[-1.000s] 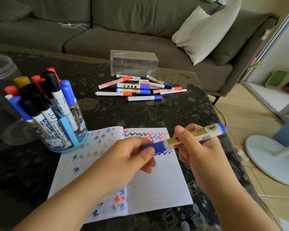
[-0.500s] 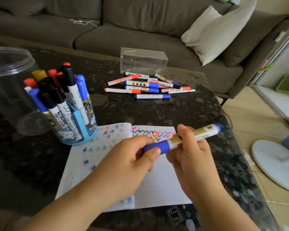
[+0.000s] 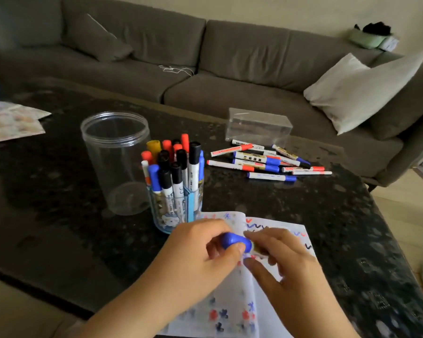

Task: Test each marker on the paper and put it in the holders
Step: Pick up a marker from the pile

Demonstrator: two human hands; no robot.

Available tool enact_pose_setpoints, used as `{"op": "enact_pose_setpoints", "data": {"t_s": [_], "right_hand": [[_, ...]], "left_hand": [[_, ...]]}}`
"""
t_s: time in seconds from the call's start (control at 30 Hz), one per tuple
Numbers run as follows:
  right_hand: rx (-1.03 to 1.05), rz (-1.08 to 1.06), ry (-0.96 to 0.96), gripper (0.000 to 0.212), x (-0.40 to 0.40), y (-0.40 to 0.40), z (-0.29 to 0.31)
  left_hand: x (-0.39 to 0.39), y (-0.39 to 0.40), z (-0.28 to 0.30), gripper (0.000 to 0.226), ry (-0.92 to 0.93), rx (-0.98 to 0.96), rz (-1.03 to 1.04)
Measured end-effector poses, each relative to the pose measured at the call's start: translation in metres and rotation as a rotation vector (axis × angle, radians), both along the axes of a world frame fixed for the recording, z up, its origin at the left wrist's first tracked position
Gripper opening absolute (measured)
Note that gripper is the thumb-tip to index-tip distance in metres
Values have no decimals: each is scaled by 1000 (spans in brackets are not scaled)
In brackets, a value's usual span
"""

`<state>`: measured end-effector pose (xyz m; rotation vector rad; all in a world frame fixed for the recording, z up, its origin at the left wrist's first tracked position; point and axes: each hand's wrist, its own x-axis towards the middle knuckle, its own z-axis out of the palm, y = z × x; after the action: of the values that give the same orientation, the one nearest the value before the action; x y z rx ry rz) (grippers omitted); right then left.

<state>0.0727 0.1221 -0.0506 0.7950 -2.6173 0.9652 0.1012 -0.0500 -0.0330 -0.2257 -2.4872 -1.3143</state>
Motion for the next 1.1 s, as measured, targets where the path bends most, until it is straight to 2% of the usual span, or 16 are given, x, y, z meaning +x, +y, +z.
{"op": "enact_pose_setpoints", "data": {"t_s": [0.1, 0.2, 0.27, 0.33, 0.4, 0.5, 0.6, 0.7, 0.87, 0.97, 1.1], "right_hand": [[-42, -5, 49, 21, -1, -16, 0], [-146, -91, 79, 21, -1, -28, 18], [-284, -129, 14, 20, -4, -35, 36], [-392, -124, -50, 17, -9, -43, 54], [-436, -90, -73, 14, -10, -54, 69], [-410, -60, -79, 9, -7, -71, 83], [-306, -84, -25, 8, -12, -85, 87], [-201, -83, -50, 8, -25, -91, 88], [-198, -66, -79, 13, -36, -100, 93], [-194, -46, -44, 8, -32, -101, 91], [-268, -32, -92, 9, -30, -101, 86]], "left_hand": [[4, -10, 5, 23, 24, 44, 0], [7, -26, 8, 33, 88, 82, 152], [7, -40, 7, 22, 140, 9, 332], [5, -53, 5, 6, 114, -73, 478], [4, -63, 0, 25, 45, -149, 538], [5, -67, -2, 47, -51, -267, 491], [7, -67, -3, 51, -77, -318, 451], [6, -69, -3, 51, -61, -319, 456], [3, -68, -1, 48, -66, -244, 490], [3, -68, 0, 44, -68, -219, 509], [1, -65, 0, 49, -105, -7, 510]]}}
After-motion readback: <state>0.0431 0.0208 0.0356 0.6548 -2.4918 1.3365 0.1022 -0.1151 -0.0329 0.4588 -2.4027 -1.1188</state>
